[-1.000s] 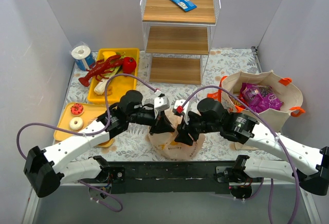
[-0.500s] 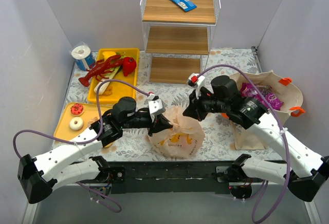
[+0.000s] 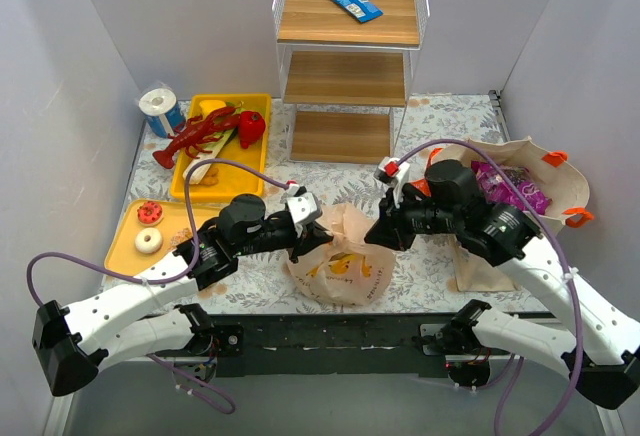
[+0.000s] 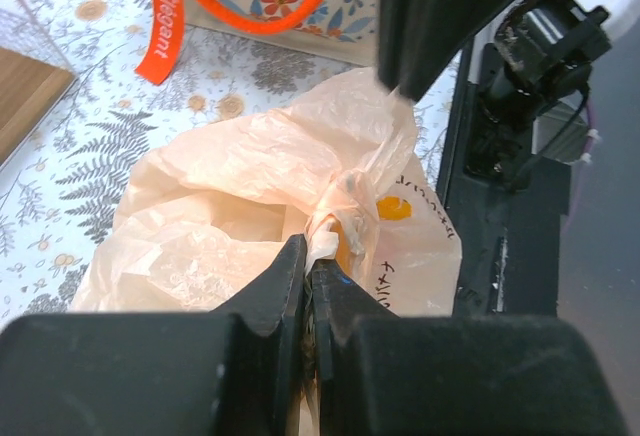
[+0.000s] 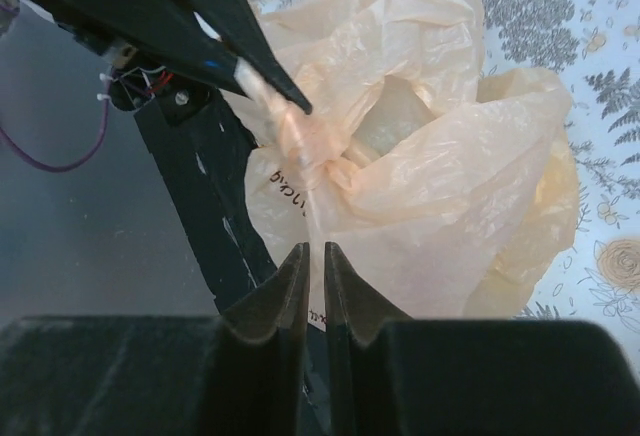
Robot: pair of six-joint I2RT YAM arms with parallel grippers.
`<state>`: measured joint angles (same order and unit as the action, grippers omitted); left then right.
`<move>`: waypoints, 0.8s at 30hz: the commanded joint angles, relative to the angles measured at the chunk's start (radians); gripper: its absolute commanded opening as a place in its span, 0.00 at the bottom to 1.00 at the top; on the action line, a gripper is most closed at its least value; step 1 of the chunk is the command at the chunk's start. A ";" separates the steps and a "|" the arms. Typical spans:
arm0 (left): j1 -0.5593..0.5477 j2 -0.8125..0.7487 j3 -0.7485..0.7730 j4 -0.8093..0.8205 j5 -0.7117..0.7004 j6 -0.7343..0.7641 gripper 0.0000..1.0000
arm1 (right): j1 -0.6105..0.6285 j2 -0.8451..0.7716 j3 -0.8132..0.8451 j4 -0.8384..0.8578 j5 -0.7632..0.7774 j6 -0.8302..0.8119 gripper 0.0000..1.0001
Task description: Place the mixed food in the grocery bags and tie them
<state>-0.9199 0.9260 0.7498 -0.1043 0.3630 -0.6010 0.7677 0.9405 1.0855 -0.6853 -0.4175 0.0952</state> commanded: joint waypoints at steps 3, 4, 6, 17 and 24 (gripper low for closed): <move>-0.007 -0.023 -0.018 0.020 -0.081 0.014 0.00 | 0.005 -0.046 0.047 -0.017 -0.015 0.034 0.13; -0.007 -0.021 -0.020 0.018 -0.082 0.015 0.00 | 0.015 -0.043 0.053 -0.014 -0.023 0.037 0.12; -0.007 -0.015 -0.015 0.015 -0.084 0.017 0.00 | 0.028 -0.032 0.051 -0.005 -0.024 0.049 0.10; -0.008 -0.012 -0.015 0.012 -0.070 0.020 0.00 | 0.093 0.064 0.042 0.049 0.069 0.084 0.08; -0.010 -0.018 -0.017 0.012 -0.056 0.020 0.00 | 0.093 0.099 0.045 0.056 0.172 0.104 0.07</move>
<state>-0.9253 0.9257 0.7410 -0.1001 0.3019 -0.5980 0.8543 1.0298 1.1019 -0.6781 -0.3141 0.1795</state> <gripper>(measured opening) 0.020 0.075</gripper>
